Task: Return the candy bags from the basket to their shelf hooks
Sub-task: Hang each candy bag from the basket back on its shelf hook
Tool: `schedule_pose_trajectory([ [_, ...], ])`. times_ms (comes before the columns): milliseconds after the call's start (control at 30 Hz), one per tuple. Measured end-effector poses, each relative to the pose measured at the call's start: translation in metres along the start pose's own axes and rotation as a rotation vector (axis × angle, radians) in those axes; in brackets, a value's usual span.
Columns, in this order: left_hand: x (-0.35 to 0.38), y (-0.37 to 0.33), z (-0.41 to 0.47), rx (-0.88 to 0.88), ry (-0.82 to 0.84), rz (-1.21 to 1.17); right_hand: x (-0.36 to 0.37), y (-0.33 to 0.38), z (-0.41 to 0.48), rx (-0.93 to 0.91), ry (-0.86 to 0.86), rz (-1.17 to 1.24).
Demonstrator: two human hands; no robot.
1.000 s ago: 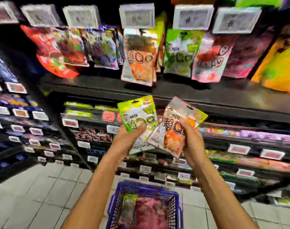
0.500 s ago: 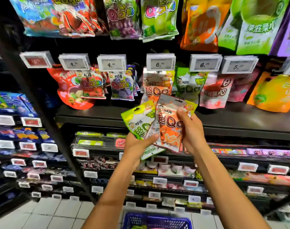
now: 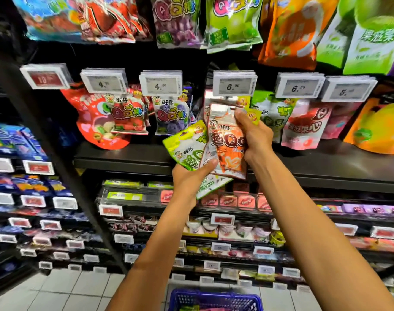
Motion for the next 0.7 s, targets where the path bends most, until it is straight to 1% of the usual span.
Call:
schedule_pose_trajectory([
  [100,0.005,-0.008,0.009,0.009,-0.029,-0.021,0.009,0.008,0.011,-0.029,-0.043,0.004],
  [300,0.01,-0.011,0.019,-0.006,-0.069,-0.061,0.02,0.015,0.031,-0.046,-0.058,-0.018],
  [433,0.011,-0.011,0.024,0.002,-0.082,-0.047,0.021,0.018,0.035,-0.063,-0.088,-0.063],
  [700,0.015,-0.006,0.03,-0.013,-0.076,-0.08,0.026,0.021,0.038,0.024,-0.068,-0.117],
])
Point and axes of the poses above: each hand's wrist, its own z-axis towards the middle knuckle, its own x-axis out of the palm, y = z × x, the point moved 9 cm from there along z, towards the middle knuckle, and after that the axes turned 5 degrees about z, right-handed, at the moved point
